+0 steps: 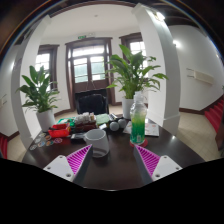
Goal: Pour water
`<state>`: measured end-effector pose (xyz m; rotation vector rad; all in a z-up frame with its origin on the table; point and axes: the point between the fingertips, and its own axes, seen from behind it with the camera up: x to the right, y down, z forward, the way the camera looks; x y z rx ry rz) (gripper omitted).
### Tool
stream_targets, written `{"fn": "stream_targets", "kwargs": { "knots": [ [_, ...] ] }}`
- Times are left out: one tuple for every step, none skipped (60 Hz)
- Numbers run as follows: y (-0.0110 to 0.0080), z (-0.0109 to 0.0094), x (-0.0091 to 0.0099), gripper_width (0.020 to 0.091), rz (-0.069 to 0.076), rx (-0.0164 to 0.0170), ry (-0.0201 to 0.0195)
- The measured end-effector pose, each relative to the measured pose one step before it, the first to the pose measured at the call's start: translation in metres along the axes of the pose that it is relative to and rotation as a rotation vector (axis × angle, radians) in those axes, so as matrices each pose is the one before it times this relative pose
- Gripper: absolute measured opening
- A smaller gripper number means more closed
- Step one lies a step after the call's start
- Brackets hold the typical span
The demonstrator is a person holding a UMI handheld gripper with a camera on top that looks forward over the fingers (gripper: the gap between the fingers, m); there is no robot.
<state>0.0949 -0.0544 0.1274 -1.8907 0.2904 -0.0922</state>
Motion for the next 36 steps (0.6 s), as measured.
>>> {"fn": "stream_targets", "kwargs": {
  "knots": [
    [-0.00150,-0.00633,-0.00287,0.0844,-0.0064,-0.00150,-0.00835],
    [-0.00070,-0.00686,-0.00450,0.0846,-0.0067,-0.00011,-0.00635],
    [-0.00134,-0.00635,-0.00437,0.0843,-0.0068,0.00204,-0.00542],
    [-0.00164,-0.00495,-0.00509,0.0844,-0.0066,0.00365,-0.00468],
    [-0.00115,-0.00519,-0.00440,0.0845,-0.0068,0.00270,-0.00399],
    [-0.00139,-0.00489,-0.00383,0.0844,-0.0058,0.00275,-0.00295],
    [-0.00121,-0.00488,-0.00375,0.0842,-0.0052,0.00257,-0.00244],
    [-0.00154,-0.00441,-0.00364,0.0842,-0.0055,0.00318,-0.00277],
    [-0.00218,-0.00329,-0.00257,0.0843,-0.0059,0.00406,-0.00306],
    [-0.00140,-0.00470,-0.00377,0.0842,-0.0040,0.00248,-0.00271],
    [-0.00118,-0.00386,-0.00357,0.0842,-0.0026,0.00121,-0.00297],
    [-0.00120,-0.00370,-0.00329,0.0842,-0.0021,-0.00057,-0.00479],
    [-0.00078,-0.00341,-0.00390,0.0840,-0.0026,-0.00116,-0.00548],
    [-0.00055,-0.00285,-0.00384,0.0841,-0.0040,-0.00066,-0.00543],
    [-0.00080,-0.00299,-0.00374,0.0842,-0.0059,-0.00003,-0.00503],
    [-0.00078,-0.00274,-0.00327,0.0841,-0.0064,0.00075,-0.00441],
    [0.00054,-0.00007,-0.00370,0.0840,-0.0049,0.00480,-0.00439],
    [-0.00173,-0.00244,-0.00322,0.0841,-0.0028,0.00307,-0.00524],
    [-0.00190,-0.00218,-0.00341,0.0842,0.0003,0.00457,-0.00597],
    [-0.00208,-0.00186,-0.00342,0.0842,0.0018,0.00422,-0.00585],
    [0.00040,-0.00204,-0.00306,0.0843,0.0011,0.00397,-0.00597],
    [-0.00063,-0.00137,-0.00247,0.0843,-0.0005,0.00077,-0.00675],
    [-0.00100,-0.00163,-0.00287,0.0843,-0.0002,0.00071,-0.00608],
    [-0.00081,-0.00187,-0.00255,0.0844,0.0005,0.00086,-0.00576],
    [-0.00095,-0.00168,-0.00251,0.0845,0.0005,0.00214,-0.00566],
    [-0.00065,-0.00142,-0.00254,0.0845,0.0003,0.00249,-0.00511],
    [-0.00032,0.00005,-0.00254,0.0847,0.0007,0.00248,-0.00392],
    [-0.00059,-0.00153,-0.00198,0.0846,0.0003,0.00139,-0.00435],
    [-0.00084,-0.00119,-0.00128,0.0844,-0.0006,0.00133,-0.00394],
    [-0.00059,-0.00067,-0.00122,0.0846,-0.0018,0.00162,-0.00339],
    [-0.00064,-0.00061,-0.00126,0.0846,-0.0021,0.00093,-0.00279],
    [-0.00016,-0.00029,-0.00079,0.0845,-0.0021,0.00050,-0.00187],
    [-0.00003,-0.00010,-0.00038,0.0845,-0.0012,-0.00010,-0.00064],
    [0.00100,0.00154,0.00006,0.0847,0.0000,0.00127,0.00000],
    [0.00043,0.00013,-0.00021,0.0845,-0.0009,-0.00104,0.00013],
    [0.00078,0.00004,0.00014,0.0844,-0.0006,-0.00281,0.00048]
  ]
}}
